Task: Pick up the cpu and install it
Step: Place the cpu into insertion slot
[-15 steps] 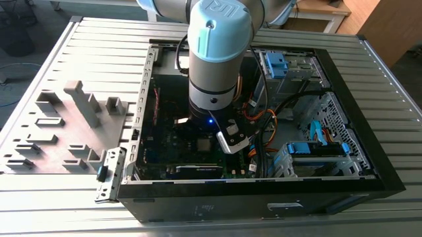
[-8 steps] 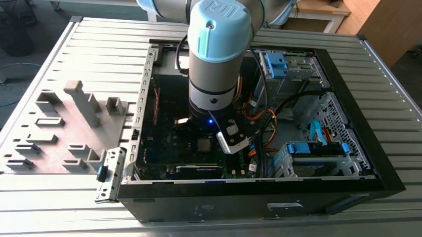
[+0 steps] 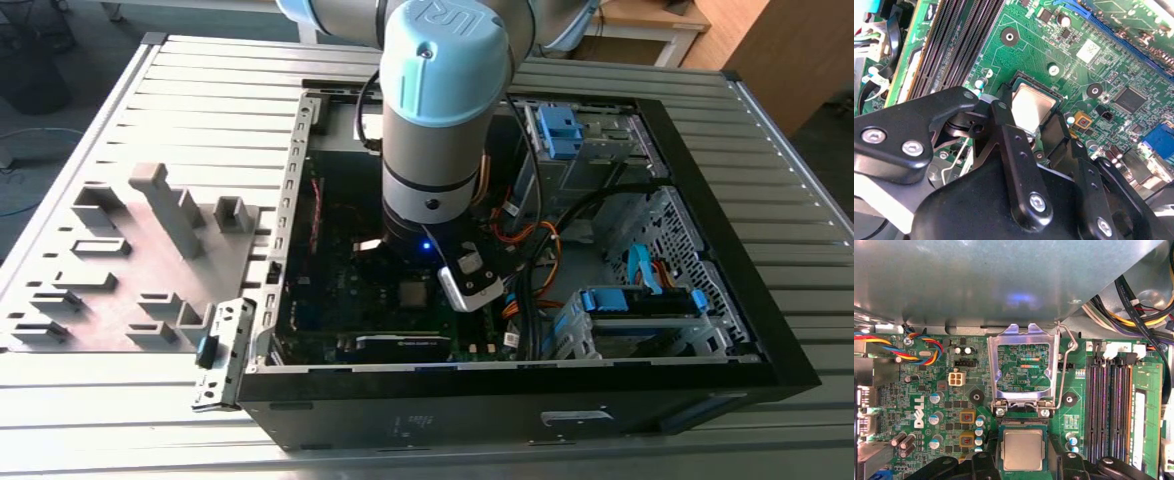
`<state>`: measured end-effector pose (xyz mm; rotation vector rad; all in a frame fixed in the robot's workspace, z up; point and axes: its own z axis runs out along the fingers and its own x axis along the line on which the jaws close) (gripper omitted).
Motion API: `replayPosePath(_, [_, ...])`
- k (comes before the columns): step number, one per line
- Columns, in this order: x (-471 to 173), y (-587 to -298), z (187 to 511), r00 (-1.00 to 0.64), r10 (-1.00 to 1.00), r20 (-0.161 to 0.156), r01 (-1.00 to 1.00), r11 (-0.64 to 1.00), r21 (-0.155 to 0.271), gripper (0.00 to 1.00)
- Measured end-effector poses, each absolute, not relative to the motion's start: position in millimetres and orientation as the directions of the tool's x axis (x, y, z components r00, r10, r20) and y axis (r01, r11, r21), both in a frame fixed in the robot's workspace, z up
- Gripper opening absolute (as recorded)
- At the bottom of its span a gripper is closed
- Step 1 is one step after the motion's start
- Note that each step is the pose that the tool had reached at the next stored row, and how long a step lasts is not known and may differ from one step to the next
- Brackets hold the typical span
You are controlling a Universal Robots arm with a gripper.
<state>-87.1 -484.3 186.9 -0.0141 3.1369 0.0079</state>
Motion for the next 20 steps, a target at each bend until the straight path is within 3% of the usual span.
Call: replayPosePath(20, [-87.1, -484.3, 189.5, -1.000, -0.008, -0.005, -0.008, 1.000, 0.005, 0.47])
